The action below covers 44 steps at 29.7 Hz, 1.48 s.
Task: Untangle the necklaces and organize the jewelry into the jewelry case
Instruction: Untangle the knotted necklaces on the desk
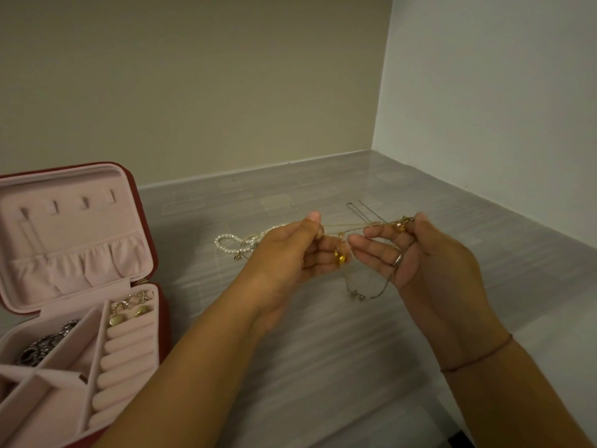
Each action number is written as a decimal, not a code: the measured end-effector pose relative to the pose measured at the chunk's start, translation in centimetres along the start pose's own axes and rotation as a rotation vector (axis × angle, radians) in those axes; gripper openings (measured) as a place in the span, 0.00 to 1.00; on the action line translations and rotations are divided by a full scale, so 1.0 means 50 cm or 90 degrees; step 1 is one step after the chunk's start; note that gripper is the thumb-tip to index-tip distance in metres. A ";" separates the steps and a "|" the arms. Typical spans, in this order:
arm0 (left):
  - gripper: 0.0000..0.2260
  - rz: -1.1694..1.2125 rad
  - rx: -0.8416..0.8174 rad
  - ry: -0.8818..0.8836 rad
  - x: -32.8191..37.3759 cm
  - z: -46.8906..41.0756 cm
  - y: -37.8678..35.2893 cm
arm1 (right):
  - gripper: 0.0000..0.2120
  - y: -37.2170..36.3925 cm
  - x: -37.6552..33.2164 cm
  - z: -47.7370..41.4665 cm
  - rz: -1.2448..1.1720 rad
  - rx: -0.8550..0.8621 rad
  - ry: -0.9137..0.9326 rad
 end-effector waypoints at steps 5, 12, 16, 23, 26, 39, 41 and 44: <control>0.15 -0.104 0.027 -0.049 0.004 0.004 0.001 | 0.23 0.001 0.005 0.001 -0.006 0.019 -0.018; 0.18 -0.181 0.125 -0.139 0.013 0.000 0.010 | 0.16 0.027 0.015 -0.001 0.096 0.093 0.075; 0.17 -0.169 0.125 -0.165 0.015 0.002 0.008 | 0.11 0.040 0.034 0.006 0.239 0.114 0.142; 0.17 -0.172 0.071 -0.175 0.023 0.011 0.004 | 0.05 0.030 0.049 0.016 0.438 0.029 0.146; 0.17 -0.172 0.052 -0.162 0.022 0.013 0.003 | 0.06 0.016 0.043 0.017 0.406 -0.028 0.177; 0.17 -0.212 0.084 -0.121 0.018 0.006 0.010 | 0.03 -0.022 0.050 -0.020 0.270 -0.230 0.042; 0.16 -0.263 0.095 -0.091 0.011 0.002 0.013 | 0.01 -0.024 0.046 -0.031 0.202 -0.214 -0.010; 0.17 -0.264 0.061 -0.040 0.006 0.001 0.014 | 0.04 -0.023 0.041 -0.043 0.134 -0.192 -0.042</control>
Point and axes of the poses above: each hand's wrist, its own z-axis away from the middle knuckle, its own y-axis out of the back of the hand, x = y × z, the point moved 2 cm from there along -z, towards the middle knuckle, and after that the axes turned 14 degrees about x, right-handed, at the moved point
